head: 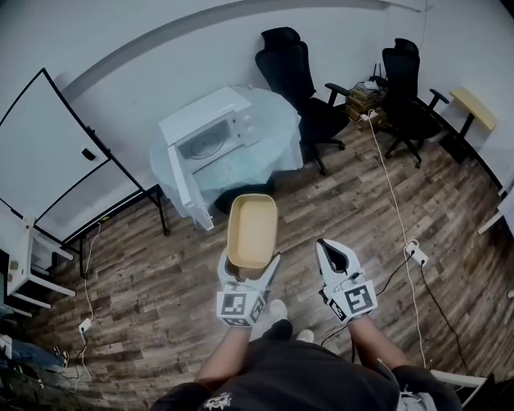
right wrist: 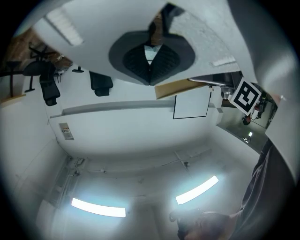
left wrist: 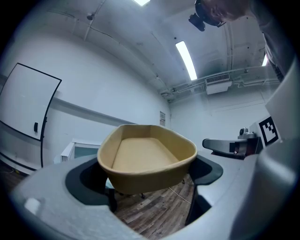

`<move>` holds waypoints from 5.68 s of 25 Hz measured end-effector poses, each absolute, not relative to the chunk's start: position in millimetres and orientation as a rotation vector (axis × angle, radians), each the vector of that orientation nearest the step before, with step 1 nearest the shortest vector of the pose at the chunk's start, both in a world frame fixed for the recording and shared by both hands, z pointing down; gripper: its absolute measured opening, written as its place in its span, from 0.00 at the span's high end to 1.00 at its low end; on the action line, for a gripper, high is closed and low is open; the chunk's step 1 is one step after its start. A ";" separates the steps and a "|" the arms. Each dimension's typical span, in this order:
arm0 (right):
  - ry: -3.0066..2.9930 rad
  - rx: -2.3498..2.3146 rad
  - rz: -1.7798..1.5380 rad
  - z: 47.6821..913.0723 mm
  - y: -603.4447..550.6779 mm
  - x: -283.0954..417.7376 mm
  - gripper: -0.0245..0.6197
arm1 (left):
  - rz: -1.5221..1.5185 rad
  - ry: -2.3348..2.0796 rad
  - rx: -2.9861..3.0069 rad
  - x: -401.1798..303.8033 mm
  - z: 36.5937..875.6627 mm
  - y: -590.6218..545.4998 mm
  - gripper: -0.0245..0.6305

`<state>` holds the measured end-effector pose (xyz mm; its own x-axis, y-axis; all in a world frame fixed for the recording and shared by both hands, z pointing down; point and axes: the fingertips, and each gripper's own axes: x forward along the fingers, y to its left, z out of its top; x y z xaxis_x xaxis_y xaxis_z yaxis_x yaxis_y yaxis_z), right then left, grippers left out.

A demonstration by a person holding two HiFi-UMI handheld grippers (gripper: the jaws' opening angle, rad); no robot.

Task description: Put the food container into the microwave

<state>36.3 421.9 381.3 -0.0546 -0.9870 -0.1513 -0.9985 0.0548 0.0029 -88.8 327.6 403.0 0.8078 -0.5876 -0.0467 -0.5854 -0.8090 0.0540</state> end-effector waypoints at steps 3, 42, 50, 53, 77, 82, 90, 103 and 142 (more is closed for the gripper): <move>2.207 -2.080 0.163 381.7 400.8 41.4 0.96 | -0.106 -0.950 2.952 -81.1 405.2 310.3 0.16; 2.443 -1.916 0.191 380.5 118.8 79.2 0.96 | -0.143 -1.026 2.947 -9.7 395.4 82.1 0.16; 2.455 -1.831 0.176 373.5 71.3 118.3 0.96 | -0.136 -1.152 2.896 19.2 398.2 49.3 0.16; 2.483 -1.794 0.173 374.5 54.5 131.5 0.96 | -0.120 -1.210 2.878 29.5 401.3 36.1 0.16; 2.585 -1.546 0.059 398.4 -47.9 189.8 0.96 | -0.043 -1.562 2.672 61.3 424.8 -42.8 0.16; 2.606 -1.532 0.066 399.0 -77.3 177.7 0.96 | -0.033 -1.573 2.644 49.8 433.7 -67.6 0.16; 2.634 -1.500 0.077 392.9 -128.7 154.1 0.96 | -0.050 -1.584 2.613 31.6 444.4 -108.9 0.16; 2.767 -1.481 0.059 426.2 -192.3 96.9 0.96 | -0.007 -1.569 2.547 -9.8 488.3 -160.8 0.16; 2.975 -1.399 -0.215 565.0 -282.5 77.7 0.96 | 0.171 -1.714 2.328 -41.6 609.8 -273.5 0.16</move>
